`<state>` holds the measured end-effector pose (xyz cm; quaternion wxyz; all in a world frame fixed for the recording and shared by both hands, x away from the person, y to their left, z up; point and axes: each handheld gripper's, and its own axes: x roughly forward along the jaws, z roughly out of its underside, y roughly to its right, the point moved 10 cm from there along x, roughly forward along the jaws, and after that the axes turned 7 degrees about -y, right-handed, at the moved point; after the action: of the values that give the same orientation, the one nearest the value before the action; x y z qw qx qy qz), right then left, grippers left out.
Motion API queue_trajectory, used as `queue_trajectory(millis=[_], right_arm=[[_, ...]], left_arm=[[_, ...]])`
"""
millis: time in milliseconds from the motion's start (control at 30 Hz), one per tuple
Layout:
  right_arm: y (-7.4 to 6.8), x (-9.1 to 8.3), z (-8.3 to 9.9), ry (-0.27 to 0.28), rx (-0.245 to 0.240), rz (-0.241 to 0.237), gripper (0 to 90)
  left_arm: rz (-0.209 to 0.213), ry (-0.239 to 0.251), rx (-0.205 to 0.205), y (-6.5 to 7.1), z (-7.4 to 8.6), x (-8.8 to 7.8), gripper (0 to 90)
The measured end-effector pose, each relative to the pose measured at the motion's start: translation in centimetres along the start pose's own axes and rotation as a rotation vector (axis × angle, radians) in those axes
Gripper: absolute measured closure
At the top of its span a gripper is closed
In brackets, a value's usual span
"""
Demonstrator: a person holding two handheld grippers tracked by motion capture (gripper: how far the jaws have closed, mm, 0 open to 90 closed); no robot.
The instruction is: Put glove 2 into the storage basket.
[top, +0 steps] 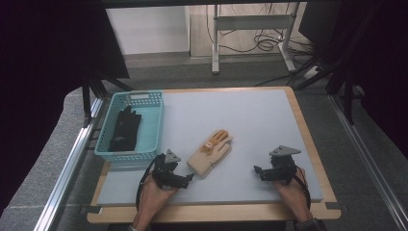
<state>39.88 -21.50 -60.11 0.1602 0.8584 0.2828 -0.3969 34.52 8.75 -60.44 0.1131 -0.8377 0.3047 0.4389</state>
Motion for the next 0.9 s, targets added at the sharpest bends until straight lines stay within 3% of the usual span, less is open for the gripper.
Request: queue_trajectory(millis=[167,433,667,900], right_arm=[[0.0,0.0,0.0,0.0,0.0,0.0,10.3],[0.0,0.0,0.0,0.0,0.0,0.0,10.3],[0.0,0.0,0.0,0.001,0.002,-0.002,10.3],[0.0,0.0,0.0,0.001,0.001,-0.003,10.3]], left_arm=[[0.022,0.005,0.022,0.9,-1.1,-0.6,4.9],[0.043,0.019,0.056,2.1,-4.5,-1.2,3.3],[0.054,-0.023,0.07,2.0,-7.8,1.1,2.1],[0.072,-0.072,0.074,2.1,-9.2,3.8,1.2]])
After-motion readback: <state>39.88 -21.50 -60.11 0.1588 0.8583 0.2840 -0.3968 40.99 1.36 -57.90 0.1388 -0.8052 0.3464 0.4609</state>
